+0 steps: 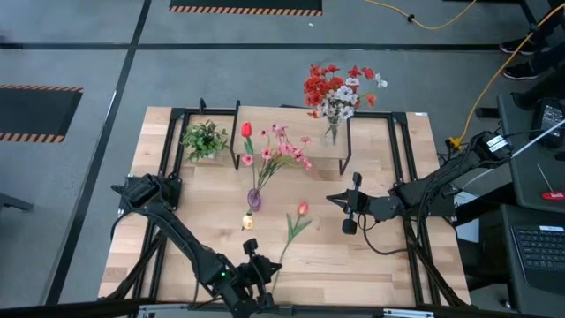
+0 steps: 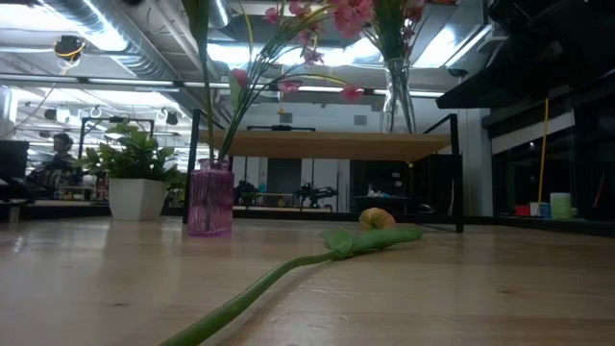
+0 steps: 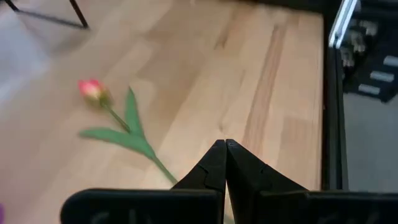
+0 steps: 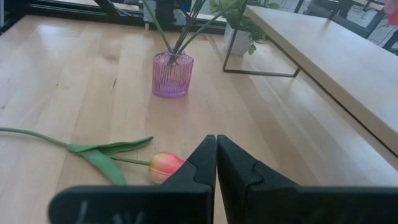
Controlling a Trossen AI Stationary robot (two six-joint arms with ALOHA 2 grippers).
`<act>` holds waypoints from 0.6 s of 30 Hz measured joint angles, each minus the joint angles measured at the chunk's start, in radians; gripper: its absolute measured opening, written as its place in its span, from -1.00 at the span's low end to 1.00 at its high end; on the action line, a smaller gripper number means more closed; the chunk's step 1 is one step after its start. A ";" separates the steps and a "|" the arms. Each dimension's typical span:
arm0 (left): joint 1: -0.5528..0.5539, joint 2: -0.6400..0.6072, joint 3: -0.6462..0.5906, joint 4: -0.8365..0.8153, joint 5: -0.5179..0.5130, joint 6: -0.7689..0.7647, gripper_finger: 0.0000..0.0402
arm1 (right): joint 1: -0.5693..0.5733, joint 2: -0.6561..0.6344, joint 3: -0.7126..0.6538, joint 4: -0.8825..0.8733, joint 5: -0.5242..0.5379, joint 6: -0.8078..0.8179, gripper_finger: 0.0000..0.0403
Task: Pick and place flowers into a vace then onto a shelf
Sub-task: Put the pink flower into the purple vase
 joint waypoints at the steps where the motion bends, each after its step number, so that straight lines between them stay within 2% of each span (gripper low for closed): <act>1: 0.006 0.008 0.000 0.000 0.020 -0.001 -0.99 | 0.000 0.000 0.000 -0.001 0.000 0.000 -0.92; 3: 0.015 0.022 -0.001 -0.002 0.049 0.000 -0.96 | 0.000 0.000 0.000 -0.002 0.000 0.000 -0.92; 8: 0.035 0.029 -0.001 -0.003 0.033 -0.043 -0.81 | 0.000 0.000 0.000 -0.003 0.000 0.001 -0.92; 18: 0.085 0.062 -0.001 -0.032 0.050 -0.118 -0.31 | 0.000 0.000 0.000 -0.006 0.000 0.001 -0.92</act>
